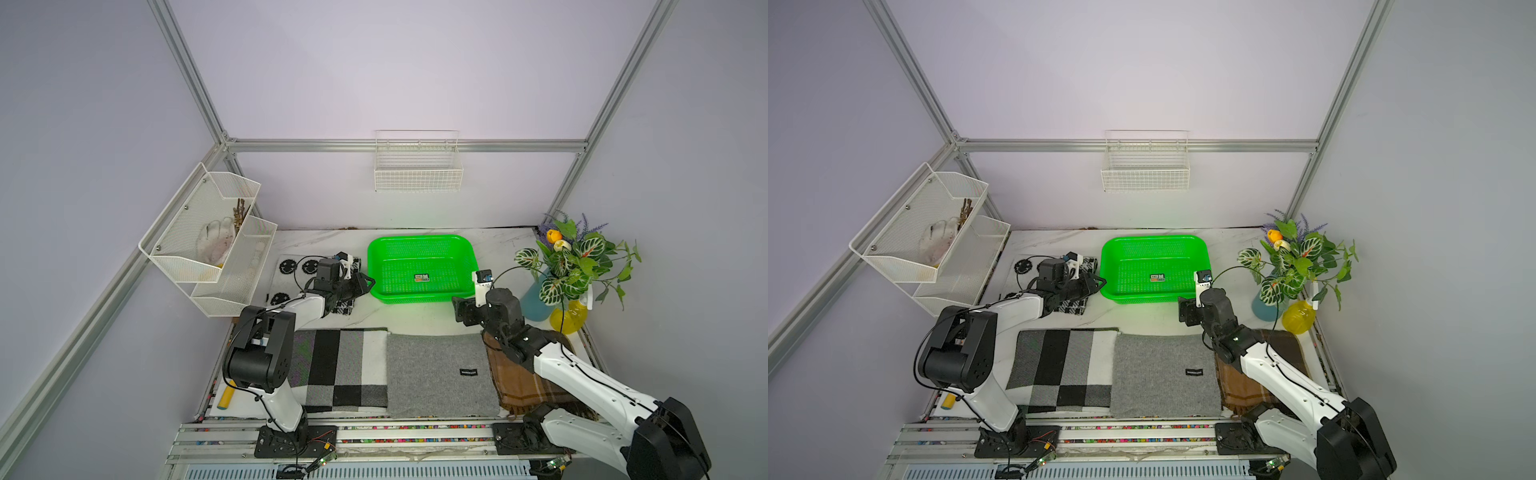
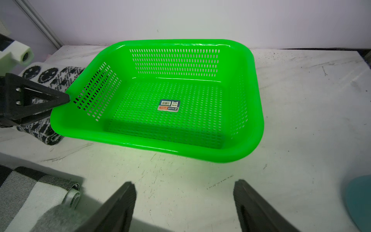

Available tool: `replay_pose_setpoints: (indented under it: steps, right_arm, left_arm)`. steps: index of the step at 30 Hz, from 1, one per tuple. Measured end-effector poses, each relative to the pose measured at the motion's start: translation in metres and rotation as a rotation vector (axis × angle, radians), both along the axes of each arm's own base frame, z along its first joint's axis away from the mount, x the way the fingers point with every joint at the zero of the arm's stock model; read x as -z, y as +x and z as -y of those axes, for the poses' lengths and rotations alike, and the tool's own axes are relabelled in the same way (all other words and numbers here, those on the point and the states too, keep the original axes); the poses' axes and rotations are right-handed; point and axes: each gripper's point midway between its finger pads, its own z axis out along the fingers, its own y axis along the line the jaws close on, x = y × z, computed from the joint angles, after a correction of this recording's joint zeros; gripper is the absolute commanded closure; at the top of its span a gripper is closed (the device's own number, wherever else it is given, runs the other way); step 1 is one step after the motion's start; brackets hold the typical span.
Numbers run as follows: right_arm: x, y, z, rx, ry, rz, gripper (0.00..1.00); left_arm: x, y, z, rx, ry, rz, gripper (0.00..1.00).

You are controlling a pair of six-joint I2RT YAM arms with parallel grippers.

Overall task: Put the folded scarf in the basket
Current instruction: Move the basket to the center of the board, then pick up the scarf at the center of the board.

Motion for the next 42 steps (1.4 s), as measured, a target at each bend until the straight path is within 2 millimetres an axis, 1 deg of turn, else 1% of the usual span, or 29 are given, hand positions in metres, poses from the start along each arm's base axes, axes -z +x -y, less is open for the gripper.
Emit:
replay_pose_setpoints:
  steps: [3,5,6,8,10,12,14,16,18,20,24,26,28,33,36,39,42]
  right_arm:
    - [-0.002,-0.005,0.002,0.006,0.011,-0.014,0.2]
    - [-0.003,-0.01,0.003,0.005,0.019,-0.025,0.2]
    - [-0.004,-0.014,0.003,0.004,0.027,-0.035,0.2]
    - [-0.005,-0.021,0.005,0.002,0.043,-0.058,0.2]
    - [-0.006,-0.031,0.005,-0.009,0.071,-0.083,0.22]
    - [-0.005,-0.04,0.002,-0.026,0.102,-0.114,0.23]
    - [0.003,-0.048,0.0,-0.034,0.12,-0.164,0.23]
    - [0.017,-0.056,-0.004,-0.041,0.122,-0.226,0.24]
    - [0.033,-0.063,-0.007,-0.037,0.119,-0.293,0.25]
    - [0.05,-0.069,-0.009,-0.023,0.11,-0.36,0.24]
    - [0.078,-0.079,-0.001,0.031,0.062,-0.471,0.23]
    - [0.085,-0.084,0.003,0.059,0.049,-0.501,0.22]
    - [0.088,-0.09,0.006,0.076,0.047,-0.518,0.22]
    - [0.086,-0.1,0.008,0.088,0.09,-0.51,0.22]
    - [0.097,-0.106,0.011,0.096,0.092,-0.532,0.22]
    - [0.111,-0.114,0.015,0.104,0.08,-0.566,0.22]
    - [0.116,-0.117,0.015,0.1,0.085,-0.567,0.22]
  left_arm:
    - [-0.01,-0.002,-0.003,-0.003,0.019,0.021,0.49]
    - [-0.019,-0.005,-0.006,-0.011,0.033,0.04,0.46]
    - [-0.023,-0.008,-0.009,-0.019,0.044,0.052,0.45]
    - [-0.029,-0.02,-0.017,-0.04,0.071,0.063,0.43]
    - [-0.037,-0.042,-0.026,-0.064,0.092,0.075,0.42]
    - [-0.052,-0.068,-0.035,-0.086,0.099,0.109,0.42]
    - [-0.066,-0.095,-0.039,-0.1,0.103,0.155,0.43]
    - [-0.077,-0.118,-0.031,-0.08,0.109,0.189,0.43]
    - [-0.084,-0.137,-0.015,-0.023,0.096,0.215,0.42]
    - [-0.078,-0.153,-0.001,0.028,0.073,0.204,0.43]
    - [-0.036,-0.185,0.02,0.112,0.078,0.091,0.42]
    - [-0.019,-0.202,0.031,0.161,0.091,0.037,0.41]
    - [-0.008,-0.215,0.04,0.2,0.107,0.011,0.4]
    - [0.011,-0.233,0.05,0.247,0.138,-0.022,0.4]
    - [0.023,-0.238,0.054,0.253,0.148,-0.045,0.4]
    - [0.039,-0.243,0.064,0.279,0.168,-0.084,0.4]
    - [0.05,-0.25,0.075,0.306,0.167,-0.11,0.4]
